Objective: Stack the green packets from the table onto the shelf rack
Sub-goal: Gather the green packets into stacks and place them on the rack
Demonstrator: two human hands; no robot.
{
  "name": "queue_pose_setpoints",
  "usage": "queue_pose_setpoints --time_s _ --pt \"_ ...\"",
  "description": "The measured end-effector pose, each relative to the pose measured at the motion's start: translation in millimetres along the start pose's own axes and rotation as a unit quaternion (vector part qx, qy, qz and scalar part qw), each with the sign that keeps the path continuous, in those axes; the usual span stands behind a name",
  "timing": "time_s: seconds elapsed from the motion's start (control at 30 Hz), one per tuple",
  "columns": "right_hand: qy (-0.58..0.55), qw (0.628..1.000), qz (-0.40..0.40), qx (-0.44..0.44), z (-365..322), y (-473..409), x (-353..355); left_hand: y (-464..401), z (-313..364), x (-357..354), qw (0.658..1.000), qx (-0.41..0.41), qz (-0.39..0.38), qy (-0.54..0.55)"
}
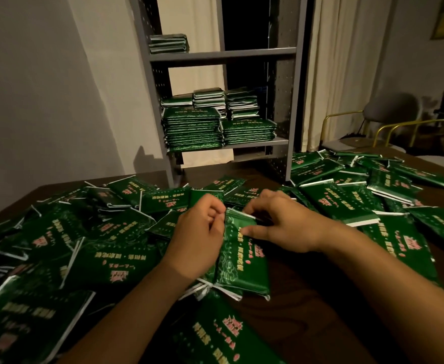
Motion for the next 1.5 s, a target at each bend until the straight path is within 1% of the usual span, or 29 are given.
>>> queue_pose_setpoints --time_s 0.03,0.1,0.13,0.2,0.27,0.33,0.37,0.4,0.43,0.5,0.57,0.6,0.67,0.73,0.77,0.8,0.83,0.87,0.9,0.97,1.03,1.1,1.13,1.17,1.2,1.27,1.37,1.47,1.5 --pt "-0.034 0.999 0.024 -0.002 1 0 1 0 -1 4 0.999 0.014 0.000 0.039" --pt "-0.154 0.986 0.063 -0.006 1 -1 0 -2 -2 9 0.994 0.035 -0.004 0.103" --pt "-0.198 0.977 0.078 -0.001 0 -1 -1 -2 -4 8 0.991 0.050 -0.018 0.123" --pt "-0.234 0.962 0.135 0.030 -7 -3 8 1 -4 3 0.982 0.076 -0.076 0.153" --pt "-0.276 0.935 0.219 0.038 -10 -3 22 6 2 -3 0.972 0.079 -0.133 0.176" --pt "-0.346 0.894 0.284 0.016 -6 -2 27 7 8 3 0.967 0.067 -0.127 0.212" --pt "-0.380 0.878 0.293 -0.005 -1 0 24 6 8 5 0.962 0.074 -0.111 0.239" --pt "-0.403 0.871 0.277 -0.030 1 1 17 4 5 8 0.953 0.093 -0.095 0.274" --pt "-0.413 0.877 0.241 -0.049 0 0 8 2 0 11 0.943 0.110 -0.078 0.303" --pt "-0.405 0.899 0.159 -0.056 -7 -1 -8 0 -8 12 0.927 0.137 -0.067 0.343" --pt "-0.382 0.913 0.137 -0.046 -13 -1 -9 0 -13 11 0.914 0.162 -0.078 0.365" --pt "-0.373 0.916 0.142 -0.048 -13 0 -6 -2 -16 12 0.904 0.176 -0.080 0.382" --pt "-0.342 0.924 0.160 -0.063 -9 3 2 -4 -22 24 0.901 0.175 -0.050 0.394" --pt "-0.280 0.929 0.220 -0.098 2 10 21 -8 -32 37 0.907 0.175 -0.003 0.382" --pt "-0.273 0.916 0.271 -0.116 8 16 32 -9 -36 41 0.910 0.174 0.008 0.376" --pt "-0.294 0.892 0.319 -0.127 11 22 42 -10 -40 43 0.914 0.175 0.016 0.366" --pt "-0.330 0.868 0.347 -0.131 15 27 47 -11 -40 45 0.919 0.169 0.019 0.355" --pt "-0.359 0.858 0.346 -0.127 16 29 49 -11 -41 46 0.922 0.168 0.019 0.347" --pt "-0.375 0.863 0.318 -0.119 14 28 46 -11 -40 46 0.926 0.166 0.019 0.339" --pt "-0.387 0.886 0.239 -0.096 3 23 36 -11 -37 46 0.931 0.165 0.016 0.326" --pt "-0.373 0.903 0.203 -0.063 -6 17 28 -11 -35 42 0.935 0.173 0.006 0.309" --pt "-0.318 0.922 0.218 -0.039 -11 12 28 -8 -28 36 0.926 0.177 -0.037 0.332" --pt "-0.261 0.935 0.238 -0.027 -11 9 30 -5 -23 32 0.919 0.175 -0.069 0.348" --pt "-0.213 0.941 0.261 -0.016 -11 7 31 -3 -17 28 0.917 0.167 -0.096 0.349" --pt "-0.192 0.939 0.285 -0.007 -13 5 31 -2 -13 25 0.921 0.160 -0.110 0.339" --pt "-0.213 0.923 0.320 0.011 -15 1 27 -1 -13 25 0.922 0.160 -0.107 0.336" --pt "-0.200 0.917 0.343 0.031 -20 -5 23 -3 -21 26 0.909 0.174 -0.097 0.367" --pt "-0.083 0.921 0.378 0.035 -24 3 33 -7 -23 40 0.896 0.161 -0.056 0.410" --pt "-0.048 0.928 0.368 0.041 -31 5 34 -8 -25 48 0.892 0.156 -0.029 0.423"
Point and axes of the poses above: each hand's wrist, its own y-axis away from the middle knuckle, its own x-axis out of the back of the hand, z = x × y, the point moved 9 cm from there along -y, towards the middle knuckle, and after that the axes turned 15 degrees about x, right-handed, at the moved point
